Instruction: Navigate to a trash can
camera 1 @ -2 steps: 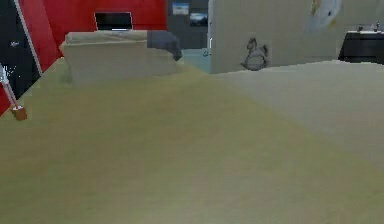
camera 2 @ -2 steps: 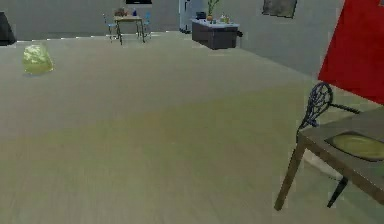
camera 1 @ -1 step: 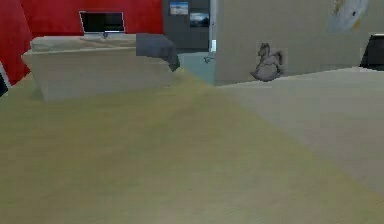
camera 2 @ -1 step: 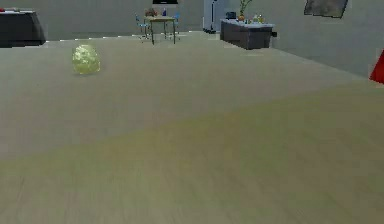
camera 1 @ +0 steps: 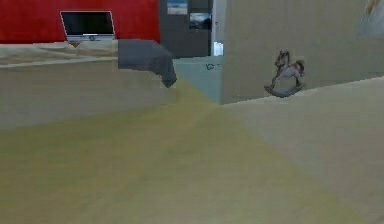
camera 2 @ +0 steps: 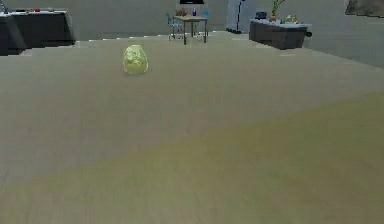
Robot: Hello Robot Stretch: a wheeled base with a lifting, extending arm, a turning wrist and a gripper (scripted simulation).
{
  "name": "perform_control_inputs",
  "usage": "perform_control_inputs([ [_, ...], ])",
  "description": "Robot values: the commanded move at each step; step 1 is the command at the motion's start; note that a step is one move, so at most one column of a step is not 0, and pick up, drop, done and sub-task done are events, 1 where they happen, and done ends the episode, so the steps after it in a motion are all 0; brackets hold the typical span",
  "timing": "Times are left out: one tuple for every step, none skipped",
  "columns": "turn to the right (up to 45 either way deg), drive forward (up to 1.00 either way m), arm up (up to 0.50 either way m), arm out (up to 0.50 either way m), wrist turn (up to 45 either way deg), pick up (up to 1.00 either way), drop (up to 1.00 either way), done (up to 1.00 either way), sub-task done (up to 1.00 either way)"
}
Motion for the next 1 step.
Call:
perform_control_inputs([
  [0.0,1.00,0.00,0.00,0.0,0.00,0.00,0.00,0.00],
])
